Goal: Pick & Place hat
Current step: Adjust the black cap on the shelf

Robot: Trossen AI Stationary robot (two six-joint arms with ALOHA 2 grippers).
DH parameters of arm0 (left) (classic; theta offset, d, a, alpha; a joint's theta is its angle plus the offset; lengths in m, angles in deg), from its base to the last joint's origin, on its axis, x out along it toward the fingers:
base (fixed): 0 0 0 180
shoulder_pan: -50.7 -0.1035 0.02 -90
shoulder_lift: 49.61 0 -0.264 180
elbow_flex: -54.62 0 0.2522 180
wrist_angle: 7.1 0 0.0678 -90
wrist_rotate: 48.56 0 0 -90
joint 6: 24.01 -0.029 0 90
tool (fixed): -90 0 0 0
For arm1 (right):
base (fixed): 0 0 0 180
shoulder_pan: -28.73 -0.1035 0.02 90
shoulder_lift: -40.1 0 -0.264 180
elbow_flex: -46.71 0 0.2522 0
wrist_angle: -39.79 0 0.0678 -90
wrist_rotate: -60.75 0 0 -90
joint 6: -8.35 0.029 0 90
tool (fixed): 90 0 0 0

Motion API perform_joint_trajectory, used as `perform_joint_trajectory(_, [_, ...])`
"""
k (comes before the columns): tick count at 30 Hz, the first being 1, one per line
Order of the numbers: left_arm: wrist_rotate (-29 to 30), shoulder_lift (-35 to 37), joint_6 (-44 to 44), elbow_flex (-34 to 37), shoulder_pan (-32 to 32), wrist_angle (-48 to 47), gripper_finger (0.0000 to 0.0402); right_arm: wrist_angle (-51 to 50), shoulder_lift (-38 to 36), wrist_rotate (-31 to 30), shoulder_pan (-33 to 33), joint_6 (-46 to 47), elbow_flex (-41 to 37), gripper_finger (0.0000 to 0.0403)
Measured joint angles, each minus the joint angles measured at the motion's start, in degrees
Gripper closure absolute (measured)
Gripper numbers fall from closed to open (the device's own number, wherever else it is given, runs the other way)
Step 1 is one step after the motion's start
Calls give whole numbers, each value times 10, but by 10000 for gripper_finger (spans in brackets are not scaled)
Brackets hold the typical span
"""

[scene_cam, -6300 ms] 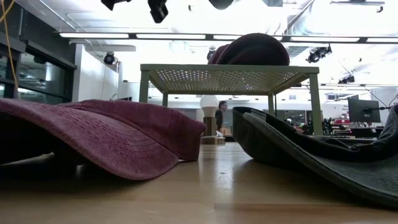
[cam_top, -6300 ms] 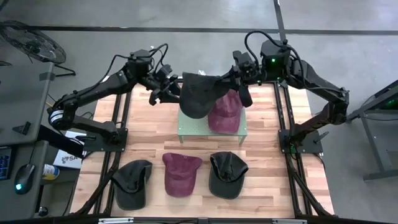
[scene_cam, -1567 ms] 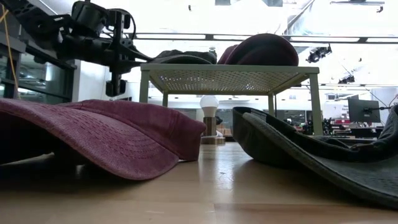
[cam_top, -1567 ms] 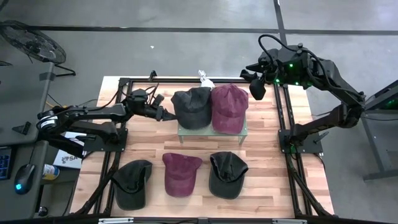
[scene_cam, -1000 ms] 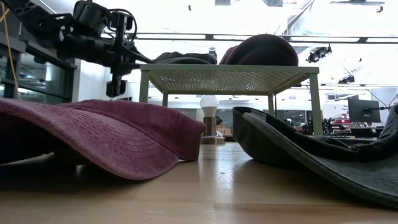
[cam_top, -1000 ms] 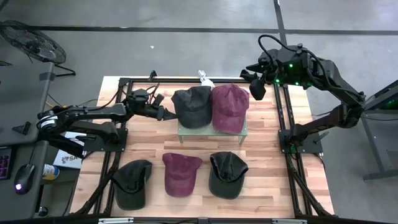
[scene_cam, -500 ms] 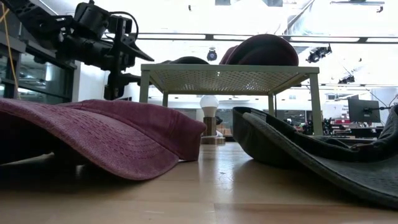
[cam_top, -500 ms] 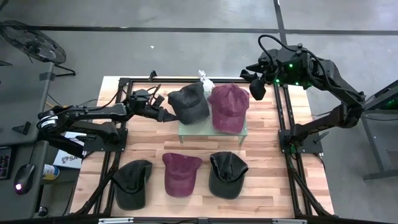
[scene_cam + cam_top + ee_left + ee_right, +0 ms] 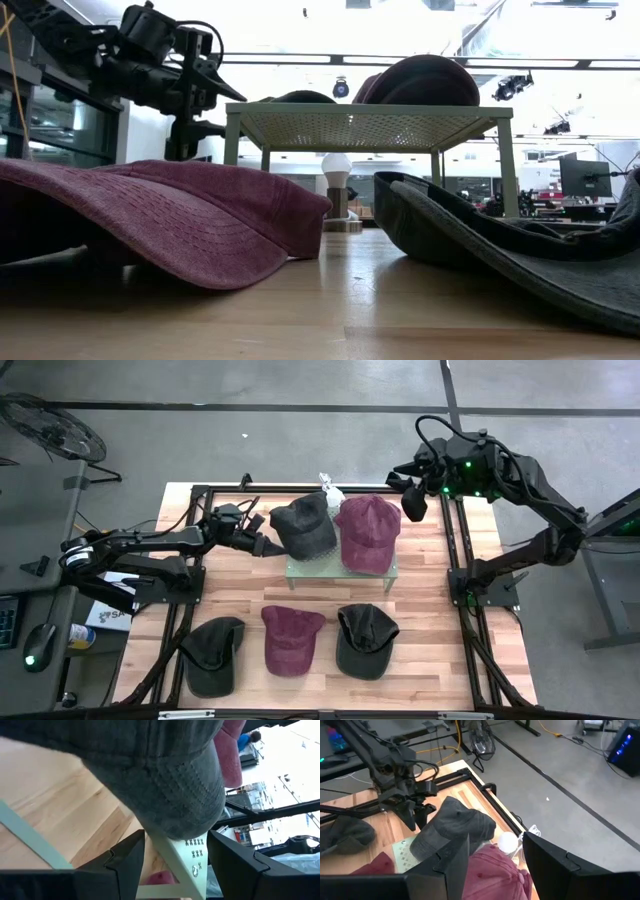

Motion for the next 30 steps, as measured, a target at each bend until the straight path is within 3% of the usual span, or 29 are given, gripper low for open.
perform_joint_trajectory(6, [-24,4,1,0,0,-15,190,20,18,22,-15,-45,0,224])
perform_joint_trajectory(12, [-31,41,-26,0,0,-101,190,42,50,18,-55,-113,0,224])
perform_joint_trajectory(22, [3,122,-62,0,0,-196,190,38,140,-53,-147,-192,0,226])
perform_joint_trajectory(30, [14,129,-64,0,0,-219,190,38,237,-116,-208,-211,0,229])
